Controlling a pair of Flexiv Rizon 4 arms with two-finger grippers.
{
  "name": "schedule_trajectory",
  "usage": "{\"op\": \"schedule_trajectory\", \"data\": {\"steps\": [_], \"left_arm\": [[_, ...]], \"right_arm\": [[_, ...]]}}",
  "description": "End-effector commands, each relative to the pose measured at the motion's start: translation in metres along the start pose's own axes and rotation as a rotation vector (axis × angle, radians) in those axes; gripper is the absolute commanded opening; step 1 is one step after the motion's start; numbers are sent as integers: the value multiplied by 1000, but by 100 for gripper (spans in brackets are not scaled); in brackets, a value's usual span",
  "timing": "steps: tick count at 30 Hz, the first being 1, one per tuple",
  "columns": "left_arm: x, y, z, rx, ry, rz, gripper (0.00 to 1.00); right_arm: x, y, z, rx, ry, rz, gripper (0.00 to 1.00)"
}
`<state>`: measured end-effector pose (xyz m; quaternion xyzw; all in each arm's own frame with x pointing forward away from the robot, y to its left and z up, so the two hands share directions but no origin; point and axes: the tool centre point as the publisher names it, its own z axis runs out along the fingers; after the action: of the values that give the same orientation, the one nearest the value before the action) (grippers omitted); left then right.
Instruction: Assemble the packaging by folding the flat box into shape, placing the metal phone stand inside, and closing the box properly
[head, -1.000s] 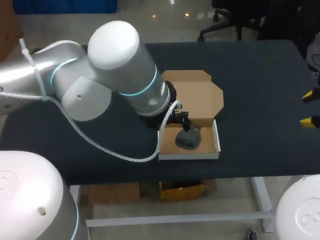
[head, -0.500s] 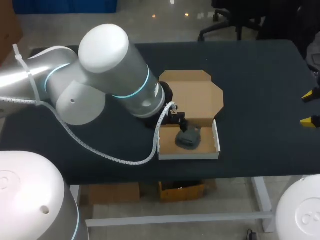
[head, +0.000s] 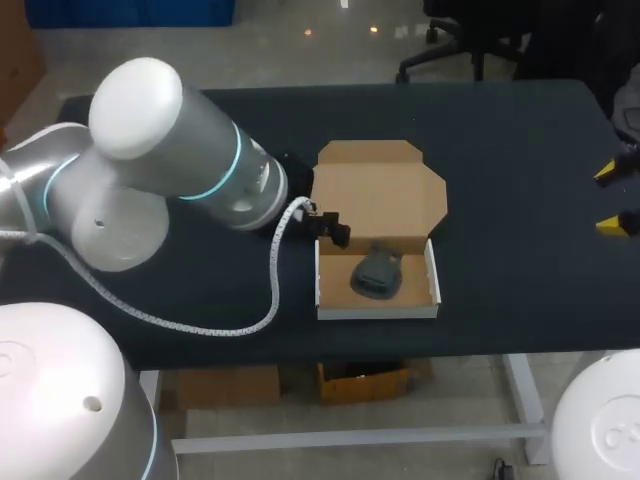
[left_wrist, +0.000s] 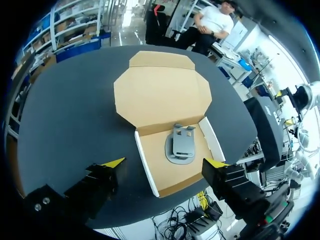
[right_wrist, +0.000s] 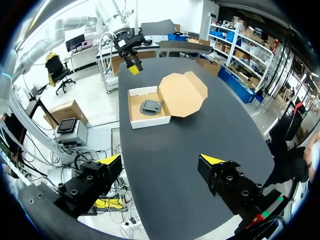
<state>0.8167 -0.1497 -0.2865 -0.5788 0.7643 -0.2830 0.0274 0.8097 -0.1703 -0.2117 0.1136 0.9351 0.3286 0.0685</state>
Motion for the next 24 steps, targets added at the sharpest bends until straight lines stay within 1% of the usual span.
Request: {"op": "schedule_trajectory", "data": {"steps": [1, 8, 9, 10, 12, 14, 15, 18, 24], "left_arm": [[-21, 3, -4, 20, 97, 22, 100], [-42, -8, 5, 32, 131, 42, 100], [-44, -9, 7, 28, 148, 54, 100], [-46, -11, 8, 28, 151, 53, 100], [-49, -15, 11, 25, 186, 72, 100], [-53, -20, 15, 30, 198, 85, 100], [-54, -22, 17, 31, 223, 92, 100], [-59, -27, 21, 38, 251, 114, 100], [-67, -38, 32, 47, 281, 152, 100]], "right_arm": [[-13, 5, -1, 3, 60, -10, 100], [-22, 15, 0, 29, 87, -39, 100], [-24, 17, 0, 34, 92, -44, 100], [-25, 19, 0, 37, 95, -48, 100], [-28, 22, 0, 49, 107, -57, 100], [-32, 25, 1, 52, 117, -66, 100], [-33, 27, 2, 56, 124, -72, 100], [-37, 32, 3, 63, 138, -83, 100], [-45, 42, 8, 83, 169, -103, 100]]}}
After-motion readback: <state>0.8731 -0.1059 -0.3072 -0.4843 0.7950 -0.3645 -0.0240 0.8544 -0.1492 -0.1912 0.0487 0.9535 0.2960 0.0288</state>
